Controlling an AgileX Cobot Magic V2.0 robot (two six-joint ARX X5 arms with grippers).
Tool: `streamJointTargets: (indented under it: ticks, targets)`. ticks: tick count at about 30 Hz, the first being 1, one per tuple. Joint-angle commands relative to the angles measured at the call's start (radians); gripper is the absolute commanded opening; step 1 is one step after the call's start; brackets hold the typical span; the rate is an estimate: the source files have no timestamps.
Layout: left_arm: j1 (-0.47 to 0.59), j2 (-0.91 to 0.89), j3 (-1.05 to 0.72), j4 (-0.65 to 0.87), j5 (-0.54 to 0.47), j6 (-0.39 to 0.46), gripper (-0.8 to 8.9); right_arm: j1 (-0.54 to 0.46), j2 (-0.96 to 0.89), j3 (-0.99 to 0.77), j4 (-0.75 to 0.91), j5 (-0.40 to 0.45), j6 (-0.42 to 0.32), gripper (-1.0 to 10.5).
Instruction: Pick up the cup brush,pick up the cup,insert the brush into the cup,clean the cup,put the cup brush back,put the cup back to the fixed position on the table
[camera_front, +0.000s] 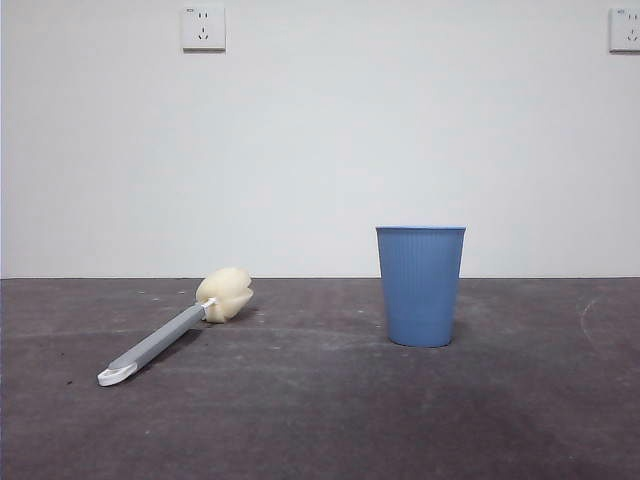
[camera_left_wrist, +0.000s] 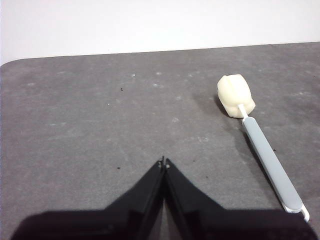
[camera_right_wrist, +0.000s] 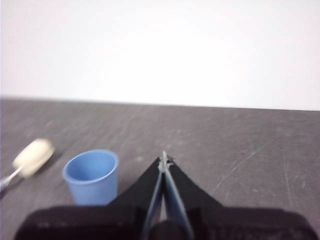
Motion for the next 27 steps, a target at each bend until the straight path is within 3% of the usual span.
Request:
streamJointTargets:
  ticks: [1,6,15,22,27]
  targets:
    - [0.003,-0.002,-0.014,0.005,0.001,-0.011,-0.04,-0.025,-0.067,-0.137,0.140,-0.001,0.065,0.0]
    - [0.003,-0.002,-0.014,0.005,0.001,-0.011,-0.04,-0.073,-0.127,-0.280,0.220,-0.064,0.098,0.0]
    - [0.003,-0.002,-0.014,0.005,0.002,-0.011,-0.04,-0.131,-0.141,-0.379,0.194,-0.187,0.050,0.0]
    - [0.003,-0.002,-0.014,0.006,0.002,-0.011,-0.04,-0.160,-0.142,-0.379,0.080,-0.244,-0.026,0.0]
    - [0.003,-0.002,-0.014,0.006,0.002,-0.011,-0.04,-0.159,-0.142,-0.379,0.082,-0.233,-0.018,0.0]
